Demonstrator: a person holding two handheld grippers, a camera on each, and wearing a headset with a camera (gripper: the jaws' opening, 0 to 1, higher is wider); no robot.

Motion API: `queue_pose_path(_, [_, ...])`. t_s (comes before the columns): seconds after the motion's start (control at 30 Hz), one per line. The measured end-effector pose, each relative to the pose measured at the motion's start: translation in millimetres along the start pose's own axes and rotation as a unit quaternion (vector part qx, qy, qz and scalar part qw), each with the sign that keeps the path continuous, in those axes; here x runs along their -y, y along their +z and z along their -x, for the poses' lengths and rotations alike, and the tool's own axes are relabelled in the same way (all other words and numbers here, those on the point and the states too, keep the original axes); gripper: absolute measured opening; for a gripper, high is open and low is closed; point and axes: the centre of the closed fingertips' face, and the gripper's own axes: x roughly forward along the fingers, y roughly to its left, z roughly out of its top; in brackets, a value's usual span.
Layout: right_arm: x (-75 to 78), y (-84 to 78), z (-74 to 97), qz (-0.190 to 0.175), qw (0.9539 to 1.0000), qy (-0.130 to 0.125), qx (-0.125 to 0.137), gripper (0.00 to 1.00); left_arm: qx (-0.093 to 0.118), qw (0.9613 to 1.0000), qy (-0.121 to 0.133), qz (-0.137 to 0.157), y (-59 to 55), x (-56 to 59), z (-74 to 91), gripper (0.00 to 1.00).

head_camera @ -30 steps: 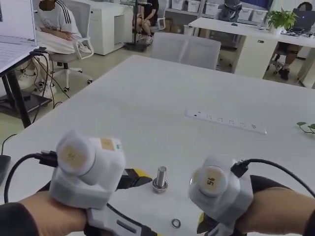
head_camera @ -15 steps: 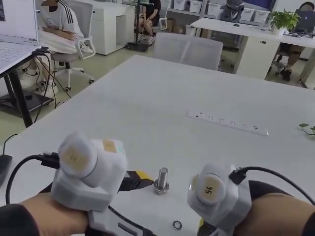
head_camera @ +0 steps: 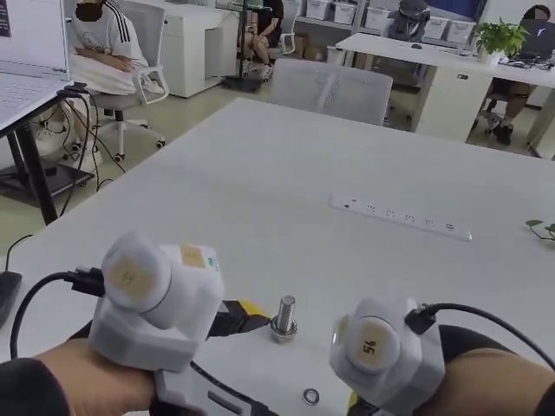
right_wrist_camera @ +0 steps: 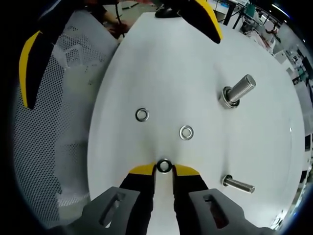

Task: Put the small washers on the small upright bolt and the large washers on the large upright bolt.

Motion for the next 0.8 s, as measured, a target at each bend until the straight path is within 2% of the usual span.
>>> queue_pose_path(0.33, [0.6, -0.3, -0.2, -0.010, 0.9999, 0.011, 0.000, 0.13, 0.000, 1.0000, 0.001, 0.000, -0.2, 0.0, -0.2, 0.89])
queue_pose_path(0.53, [5.5, -1.5, -0.1, -0.003, 1.0000, 0.006, -0.005, 0.13, -0.002, 1.0000, 0.002, 0.000, -0.7, -0.7, -0.6, 0.89])
queue_pose_path(0.8, [5.6, -2.7, 0.8, -0.008, 0.9999, 0.011, -0.005, 0.13, -0.004, 1.0000, 0.001, 0.000, -2.3, -0.7, -0.6, 0.89])
